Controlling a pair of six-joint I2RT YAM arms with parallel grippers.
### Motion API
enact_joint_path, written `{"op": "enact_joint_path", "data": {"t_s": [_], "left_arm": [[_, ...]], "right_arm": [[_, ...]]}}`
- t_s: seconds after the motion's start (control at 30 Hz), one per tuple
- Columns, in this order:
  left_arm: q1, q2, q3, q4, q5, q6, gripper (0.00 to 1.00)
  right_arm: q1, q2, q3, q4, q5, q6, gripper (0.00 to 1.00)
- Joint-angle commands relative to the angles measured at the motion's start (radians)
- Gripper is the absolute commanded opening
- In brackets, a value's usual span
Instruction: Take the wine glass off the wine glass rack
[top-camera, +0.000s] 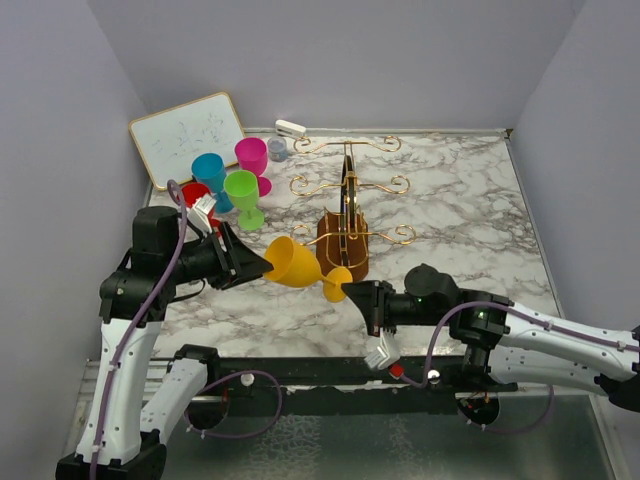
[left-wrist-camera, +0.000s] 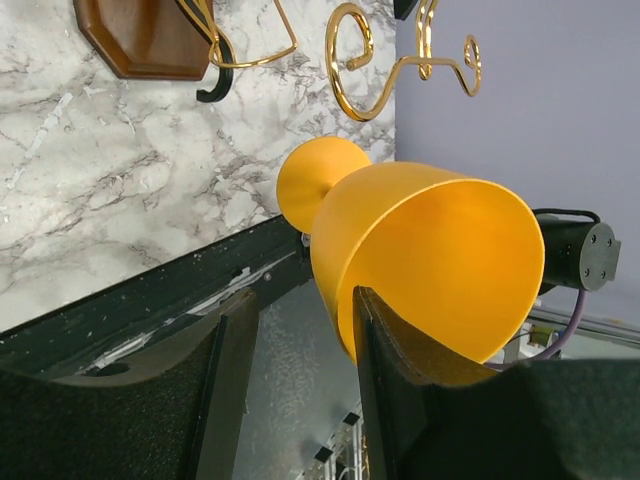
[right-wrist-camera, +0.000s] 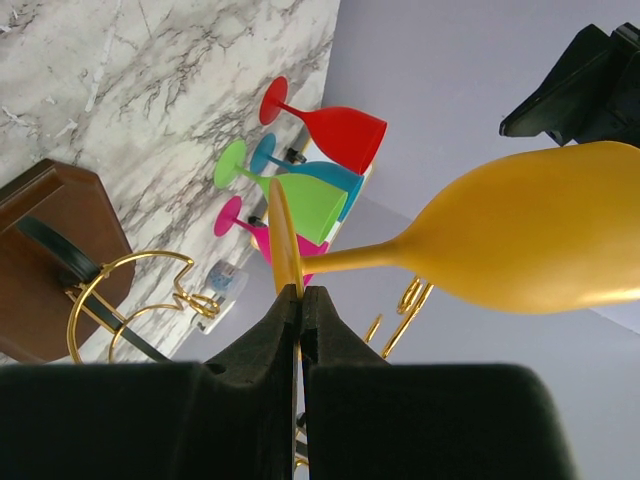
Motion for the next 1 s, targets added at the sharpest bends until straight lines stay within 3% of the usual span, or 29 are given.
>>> {"op": "enact_joint_path", "data": {"t_s": [0.0, 0.13, 0.3, 0.37, 0.53, 0.67, 0.97], "left_arm": [[-0.003, 0.004, -0.010, 0.051, -0.031, -0.004, 0.45], [-0.003, 0.002, -0.020, 0.065, -0.038, -0.008, 0.36], [-0.003, 0.001, -0.020, 0.064, -0.040, -0.001, 0.00], [-0.003, 0.001, -0.014, 0.060, -0.047, 0.003, 0.00], [-0.003, 0.012, 0.078, -0.023, -0.188, 0.049, 0.00], [-0.003, 0.020, 0.225, -0.099, -0.318, 0.081, 0.00], [-0.003, -0.007, 0.527, -0.084, -0.438, 0.058, 0.00]], "right_arm": [[0.005, 0.006, 0.038, 0.027, -0.018, -0.009, 0.01], [0.005, 0.007, 0.045, 0.023, -0.017, 0.000, 0.01], [0.005, 0.005, 0.045, 0.026, -0.012, 0.014, 0.01], [0.005, 0.002, 0.040, 0.029, -0.009, 0.019, 0.05], [0.006, -0.028, 0.001, 0.043, -0.001, 0.046, 0.42], [0.005, -0.055, -0.008, 0.011, 0.005, 0.102, 0.44], [0.005, -0.107, 0.048, 0.007, -0.030, 0.219, 0.41]]}}
